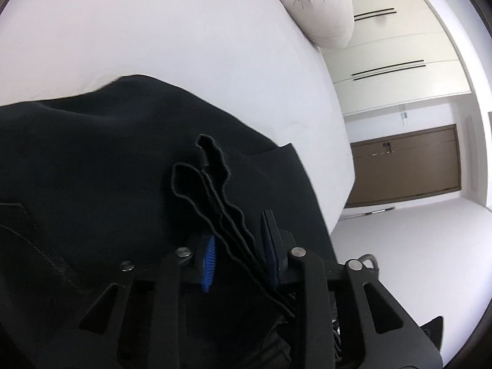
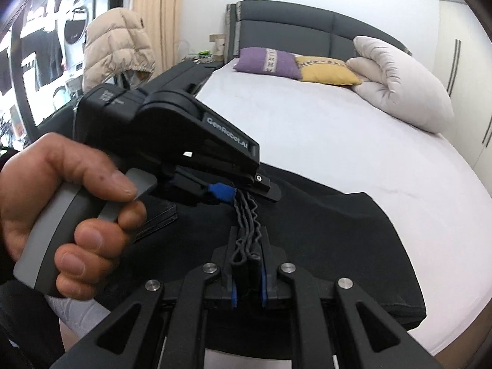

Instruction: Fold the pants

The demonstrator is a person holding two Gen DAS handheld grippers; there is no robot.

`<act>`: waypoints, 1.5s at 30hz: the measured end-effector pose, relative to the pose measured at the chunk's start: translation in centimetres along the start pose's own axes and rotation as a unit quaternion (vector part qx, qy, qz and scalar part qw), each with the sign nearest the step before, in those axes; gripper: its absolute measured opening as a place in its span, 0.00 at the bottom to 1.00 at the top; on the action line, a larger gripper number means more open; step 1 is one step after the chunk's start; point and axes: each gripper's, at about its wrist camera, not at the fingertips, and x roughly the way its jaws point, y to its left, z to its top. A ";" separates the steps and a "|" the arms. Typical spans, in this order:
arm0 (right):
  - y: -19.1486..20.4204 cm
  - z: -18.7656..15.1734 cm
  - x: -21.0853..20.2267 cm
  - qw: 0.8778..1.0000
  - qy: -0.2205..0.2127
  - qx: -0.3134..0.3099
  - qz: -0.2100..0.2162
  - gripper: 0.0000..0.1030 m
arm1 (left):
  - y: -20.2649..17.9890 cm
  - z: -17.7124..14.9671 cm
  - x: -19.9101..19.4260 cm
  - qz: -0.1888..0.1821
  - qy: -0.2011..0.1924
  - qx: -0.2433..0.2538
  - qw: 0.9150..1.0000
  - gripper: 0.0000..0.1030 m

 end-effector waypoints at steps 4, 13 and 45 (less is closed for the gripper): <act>2.0 0.2 0.5 0.999 0.008 -0.029 0.014 0.11 | 1.1 0.1 -1.5 0.012 -0.003 0.013 1.000 0.10; 5.9 0.8 2.2 0.996 0.025 -0.075 0.039 0.11 | 3.9 -0.5 -4.3 0.038 -0.023 0.014 0.999 0.09; -20.0 1.1 8.9 0.870 0.140 0.310 0.356 0.29 | -1.9 -7.4 -1.2 0.155 -0.034 0.154 0.975 0.15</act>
